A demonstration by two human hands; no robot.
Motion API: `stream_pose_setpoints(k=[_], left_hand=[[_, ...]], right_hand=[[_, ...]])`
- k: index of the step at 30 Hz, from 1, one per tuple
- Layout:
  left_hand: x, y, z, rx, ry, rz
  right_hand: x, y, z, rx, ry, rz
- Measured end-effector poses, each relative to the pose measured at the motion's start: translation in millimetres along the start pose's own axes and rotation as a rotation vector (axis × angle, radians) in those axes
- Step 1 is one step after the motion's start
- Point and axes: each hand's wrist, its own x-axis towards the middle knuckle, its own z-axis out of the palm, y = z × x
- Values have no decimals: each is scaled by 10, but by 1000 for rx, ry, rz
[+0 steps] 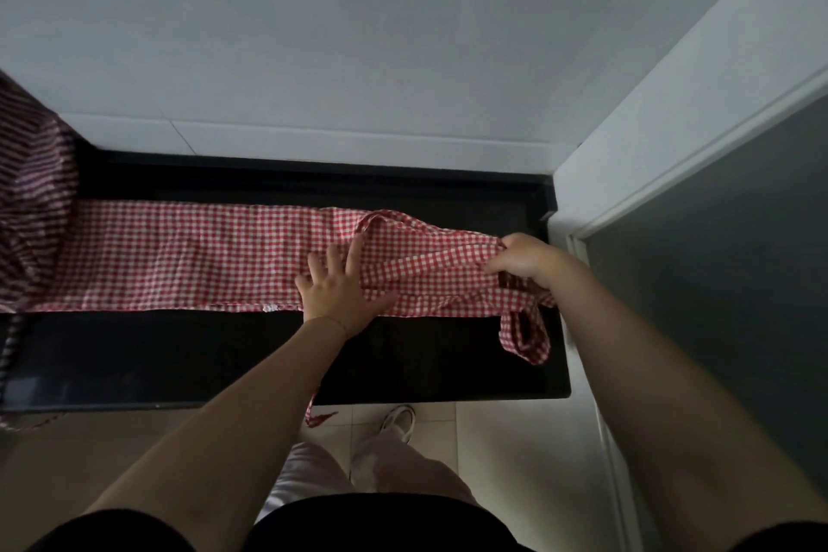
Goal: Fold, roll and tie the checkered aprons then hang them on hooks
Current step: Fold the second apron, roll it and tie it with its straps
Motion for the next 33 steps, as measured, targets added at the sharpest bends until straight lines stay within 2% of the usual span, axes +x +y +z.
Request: stream_pose_setpoints(k=[2,4,6,8,10,12,14,15,17,19,21,23,25,28,31,33], left_hand=[[3,19,-22,-23,35,14],[17,25,-31,22,15,15],[22,5,-32,74,-23,12],[34,-25,-36,82,-50,-4],[59,-47,-65,62,-78,-40],[89,-27,-117,49,-102,-106],[112,61,-160,62,-79,-144],[109,124,-163,67,-37,-113],[88,240,-136,37,38,58],[66,351,-68,5,-20,241],[65,401,3,47,-156,296],[86,366,45,115,-201,300],[102,301,36,116,-179,289],[130,240,-2,85,-159,257],[153,294,-34,44,-144,221],[171,395,-70,18,-118,186]], right_hand=[[-32,2,-11,4,42,-13],[-48,32,3,-91,110,-48],[-60,84,54,-295,260,-44],[-54,154,122,-474,481,-2],[-65,194,196,-480,670,5],[-103,197,264,-340,765,-13],[-155,226,314,-191,712,-37],[-182,262,336,-186,610,-61],[-233,300,406,-335,394,-155],[-218,405,480,-509,286,-199],[-180,482,526,-631,259,-152],[-173,507,484,-687,317,-98],[-187,485,357,-796,401,-91],[-165,491,206,-949,603,-64],[-137,470,201,-894,810,-28],[-175,431,214,-730,926,-51]])
